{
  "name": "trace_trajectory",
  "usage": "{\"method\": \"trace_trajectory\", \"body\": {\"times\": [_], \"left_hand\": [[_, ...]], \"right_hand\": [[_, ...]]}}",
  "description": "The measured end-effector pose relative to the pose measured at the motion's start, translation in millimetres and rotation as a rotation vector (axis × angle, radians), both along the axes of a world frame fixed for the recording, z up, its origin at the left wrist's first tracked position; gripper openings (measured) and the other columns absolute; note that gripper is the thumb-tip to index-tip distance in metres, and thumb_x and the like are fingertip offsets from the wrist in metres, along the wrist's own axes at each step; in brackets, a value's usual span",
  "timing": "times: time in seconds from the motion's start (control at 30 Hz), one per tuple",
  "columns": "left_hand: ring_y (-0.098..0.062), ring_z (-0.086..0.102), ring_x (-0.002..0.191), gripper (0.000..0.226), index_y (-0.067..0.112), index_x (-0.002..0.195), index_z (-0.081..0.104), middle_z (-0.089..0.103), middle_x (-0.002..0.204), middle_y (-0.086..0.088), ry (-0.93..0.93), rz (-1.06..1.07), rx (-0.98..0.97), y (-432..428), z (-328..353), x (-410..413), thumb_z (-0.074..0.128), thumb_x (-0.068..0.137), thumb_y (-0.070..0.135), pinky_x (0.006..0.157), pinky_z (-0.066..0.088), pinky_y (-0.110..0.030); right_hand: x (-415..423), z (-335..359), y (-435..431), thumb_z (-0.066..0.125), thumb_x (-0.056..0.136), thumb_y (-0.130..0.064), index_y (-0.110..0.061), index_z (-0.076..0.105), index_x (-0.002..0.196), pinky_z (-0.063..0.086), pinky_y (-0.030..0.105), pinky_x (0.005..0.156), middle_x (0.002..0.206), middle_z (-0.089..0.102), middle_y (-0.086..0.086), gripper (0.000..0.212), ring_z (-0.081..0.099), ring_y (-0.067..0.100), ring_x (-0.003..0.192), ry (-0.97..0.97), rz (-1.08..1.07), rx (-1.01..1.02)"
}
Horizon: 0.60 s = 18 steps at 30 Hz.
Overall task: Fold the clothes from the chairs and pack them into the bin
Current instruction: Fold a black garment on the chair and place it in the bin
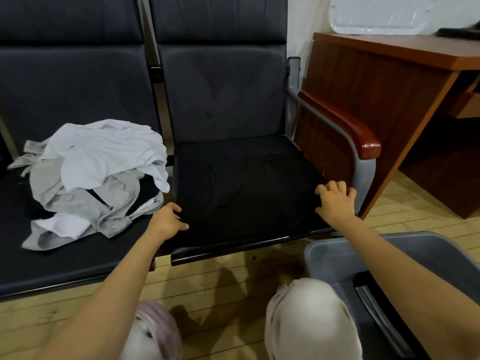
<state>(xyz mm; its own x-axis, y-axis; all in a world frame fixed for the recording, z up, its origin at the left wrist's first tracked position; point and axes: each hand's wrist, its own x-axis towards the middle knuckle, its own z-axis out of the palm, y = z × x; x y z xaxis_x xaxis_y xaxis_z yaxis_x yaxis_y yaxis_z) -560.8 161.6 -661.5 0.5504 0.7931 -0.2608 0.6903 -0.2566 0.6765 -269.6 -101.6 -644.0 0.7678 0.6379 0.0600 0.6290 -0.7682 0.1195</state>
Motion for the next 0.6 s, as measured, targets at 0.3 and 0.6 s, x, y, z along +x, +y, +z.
{"method": "trace_trajectory", "body": {"times": [0.3,0.6], "left_hand": [[-0.028,0.054,0.111,0.057,0.004,0.124,0.051,0.056,0.121,-0.011,0.13,0.025,0.024,-1,0,-2,0.078,0.078,0.023,0.09,0.045,-0.036],[-0.022,0.06,0.089,0.041,0.002,0.105,0.066,0.066,0.103,-0.011,0.14,0.017,-0.062,0,-1,-11,0.075,0.08,0.034,0.073,0.044,-0.029]], "right_hand": [[-43,-17,36,0.045,0.098,-0.016,-0.01,0.051,0.124,0.045,0.038,0.086,0.12,0.052,0.011,0.028,0.049,0.03,0.113,0.163,0.301,0.021],[-100,3,131,0.051,0.098,-0.028,-0.015,0.054,0.127,0.045,0.037,0.09,0.125,0.047,0.008,0.032,0.051,0.027,0.112,0.436,0.496,-0.014]]}}
